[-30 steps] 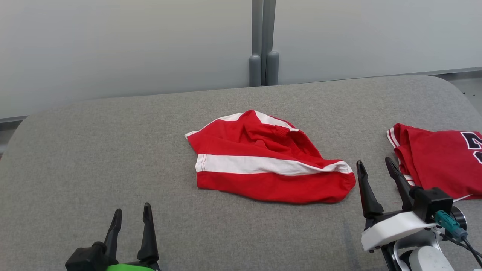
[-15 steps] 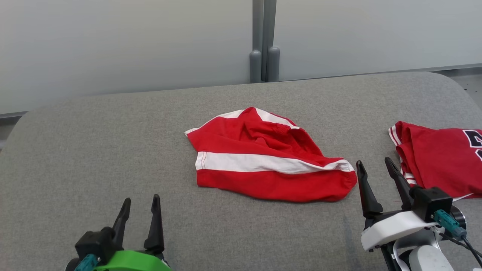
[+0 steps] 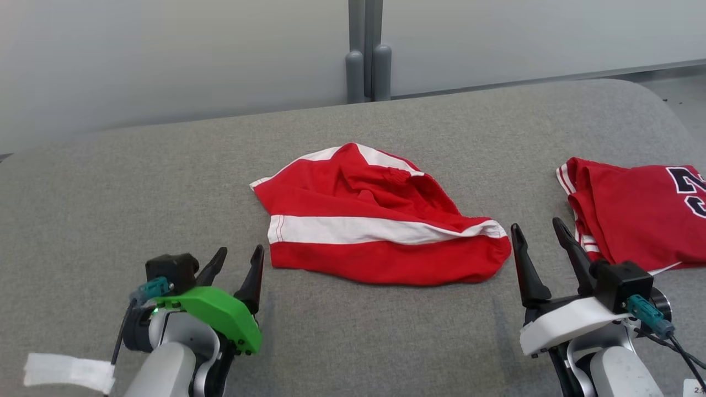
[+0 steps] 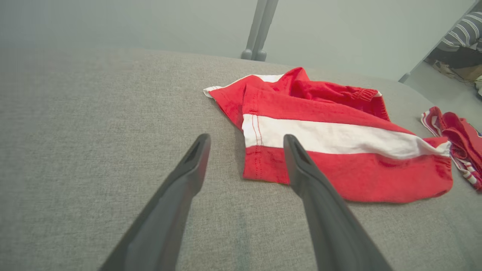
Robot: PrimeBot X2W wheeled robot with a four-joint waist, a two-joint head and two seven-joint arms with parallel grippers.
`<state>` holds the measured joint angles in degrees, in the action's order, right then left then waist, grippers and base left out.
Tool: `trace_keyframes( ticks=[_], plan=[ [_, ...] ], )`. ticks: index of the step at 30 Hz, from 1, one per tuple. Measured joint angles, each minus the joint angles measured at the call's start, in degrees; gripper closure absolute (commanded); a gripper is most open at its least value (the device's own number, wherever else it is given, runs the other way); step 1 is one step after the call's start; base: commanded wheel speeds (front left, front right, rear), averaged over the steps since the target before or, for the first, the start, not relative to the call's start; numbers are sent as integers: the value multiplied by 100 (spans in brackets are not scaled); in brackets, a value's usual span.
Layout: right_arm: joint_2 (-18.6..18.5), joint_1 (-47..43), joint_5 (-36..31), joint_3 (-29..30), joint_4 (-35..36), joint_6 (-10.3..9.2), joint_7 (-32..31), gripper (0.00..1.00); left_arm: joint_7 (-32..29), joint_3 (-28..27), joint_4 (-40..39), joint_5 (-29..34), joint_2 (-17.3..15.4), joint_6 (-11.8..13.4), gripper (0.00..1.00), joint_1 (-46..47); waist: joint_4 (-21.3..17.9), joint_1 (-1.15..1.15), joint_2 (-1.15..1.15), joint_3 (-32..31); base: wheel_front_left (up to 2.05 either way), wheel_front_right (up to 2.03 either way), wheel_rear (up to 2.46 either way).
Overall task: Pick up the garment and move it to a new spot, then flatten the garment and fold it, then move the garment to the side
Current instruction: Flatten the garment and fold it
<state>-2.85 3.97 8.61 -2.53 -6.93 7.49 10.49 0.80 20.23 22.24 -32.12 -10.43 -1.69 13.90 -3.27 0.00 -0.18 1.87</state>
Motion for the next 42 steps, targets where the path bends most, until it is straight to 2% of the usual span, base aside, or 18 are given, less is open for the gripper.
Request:
trace_keyframes(
  ticks=[5,11,19,39,41,42],
  plan=[
    [0,140,1,-35,-12,0,21,0,-449,-88,625,-454,176,-229,0,556,-146,0,0,231,0,0,0],
    [0,272,41,-88,-73,0,73,0,-845,-129,1209,-746,241,-337,0,1073,-351,0,0,498,0,0,0],
    [-1,366,79,-93,-181,0,172,0,-909,-140,1689,-866,248,-394,0,1416,-575,0,0,723,0,0,0],
    [0,398,79,-180,-294,0,257,0,-727,-56,1862,-1099,310,-510,0,1566,-643,0,0,624,0,0,0],
    [0,400,79,-200,-299,0,257,0,-708,-66,1913,-1103,301,-495,23,1597,-665,0,0,623,0,0,0],
    [0,400,79,-204,-301,0,257,0,-677,-68,1946,-1103,299,-487,60,1612,-675,0,0,621,0,0,0]
  ],
)
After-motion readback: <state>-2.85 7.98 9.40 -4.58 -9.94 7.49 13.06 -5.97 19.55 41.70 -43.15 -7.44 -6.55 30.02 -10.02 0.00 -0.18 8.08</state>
